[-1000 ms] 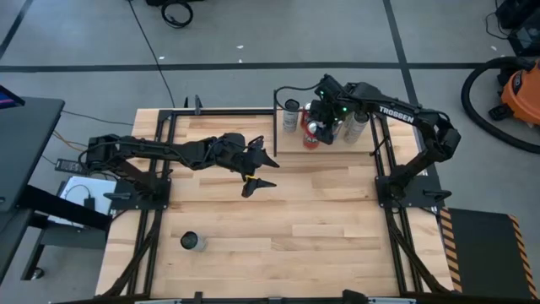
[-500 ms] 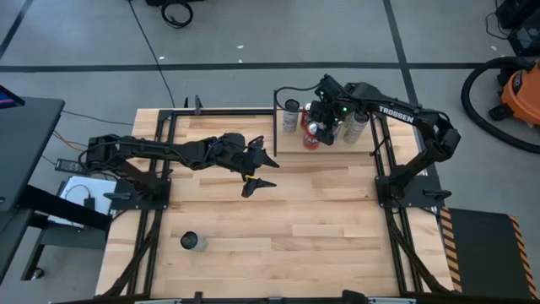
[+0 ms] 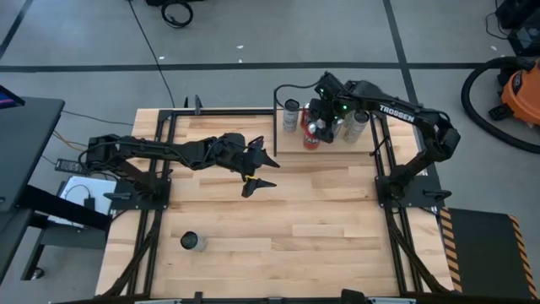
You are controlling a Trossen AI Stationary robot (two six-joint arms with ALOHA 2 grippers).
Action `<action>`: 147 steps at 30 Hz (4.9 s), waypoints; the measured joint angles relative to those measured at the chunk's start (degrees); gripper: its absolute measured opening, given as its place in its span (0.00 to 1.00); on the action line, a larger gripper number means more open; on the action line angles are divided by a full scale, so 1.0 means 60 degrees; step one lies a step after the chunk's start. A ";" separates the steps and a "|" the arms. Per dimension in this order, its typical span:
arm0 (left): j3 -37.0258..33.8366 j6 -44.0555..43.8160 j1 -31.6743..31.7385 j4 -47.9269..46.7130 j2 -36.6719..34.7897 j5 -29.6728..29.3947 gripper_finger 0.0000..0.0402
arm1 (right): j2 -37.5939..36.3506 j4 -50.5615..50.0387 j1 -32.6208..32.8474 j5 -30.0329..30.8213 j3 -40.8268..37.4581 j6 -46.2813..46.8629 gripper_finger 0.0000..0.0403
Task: Place canned beverage on shelf
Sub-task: Put the white blue soda can on the shelf aligned with the other white blue soda can
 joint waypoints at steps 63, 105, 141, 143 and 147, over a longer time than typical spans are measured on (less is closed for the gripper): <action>0.5224 -1.1640 -0.4832 -1.3410 0.0000 -0.2398 0.78 | -0.2350 -0.2661 0.6071 0.2364 0.1430 0.5862 0.89; 0.4652 -2.0560 -0.8368 -1.4624 0.0528 -0.3294 0.78 | -0.2346 -0.2002 0.7012 0.2768 0.0469 0.5413 0.89; 0.4659 -2.0499 -0.8313 -1.5050 0.1290 -0.2925 0.78 | -0.2346 -0.1783 0.7900 0.2761 0.0469 0.5559 0.89; 0.4663 -2.0373 -0.8313 -1.4969 0.1365 -0.2929 0.78 | -0.2342 -0.1783 0.7938 0.2761 0.0469 0.5559 0.89; 0.4663 -2.0211 -0.8314 -1.4866 0.1681 -0.2830 0.78 | -0.2342 -0.1783 0.7942 0.2761 0.0469 0.5559 0.89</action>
